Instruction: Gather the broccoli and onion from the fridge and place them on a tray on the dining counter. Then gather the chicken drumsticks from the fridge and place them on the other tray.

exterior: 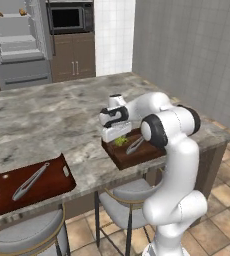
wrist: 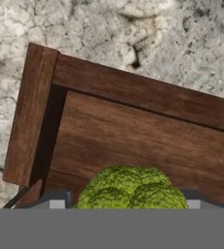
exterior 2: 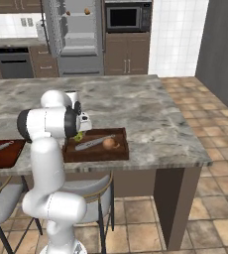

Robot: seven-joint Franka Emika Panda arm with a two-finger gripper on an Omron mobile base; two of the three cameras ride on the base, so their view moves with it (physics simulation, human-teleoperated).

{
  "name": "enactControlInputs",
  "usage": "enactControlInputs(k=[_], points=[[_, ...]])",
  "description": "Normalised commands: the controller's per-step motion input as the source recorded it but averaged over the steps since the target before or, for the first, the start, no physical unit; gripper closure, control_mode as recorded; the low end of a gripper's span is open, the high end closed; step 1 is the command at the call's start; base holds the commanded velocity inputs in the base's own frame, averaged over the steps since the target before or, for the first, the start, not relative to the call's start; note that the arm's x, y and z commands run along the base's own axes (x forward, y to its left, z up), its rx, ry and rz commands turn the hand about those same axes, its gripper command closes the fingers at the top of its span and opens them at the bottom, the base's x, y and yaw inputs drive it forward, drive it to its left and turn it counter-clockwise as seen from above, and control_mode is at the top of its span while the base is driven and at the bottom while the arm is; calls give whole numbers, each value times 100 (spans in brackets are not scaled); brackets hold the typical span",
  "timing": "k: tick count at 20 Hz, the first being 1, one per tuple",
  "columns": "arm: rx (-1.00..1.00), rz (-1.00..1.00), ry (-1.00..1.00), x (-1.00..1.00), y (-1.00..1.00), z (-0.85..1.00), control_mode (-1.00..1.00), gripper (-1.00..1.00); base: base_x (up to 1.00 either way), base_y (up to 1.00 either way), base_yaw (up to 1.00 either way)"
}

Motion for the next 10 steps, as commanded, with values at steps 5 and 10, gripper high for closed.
enactControlInputs(k=[5,10], points=[[0,4,5,19,10,-39,-100,100,0,0,0],[0,3,0,7,4,-4,-100,-100,0,0,0]])
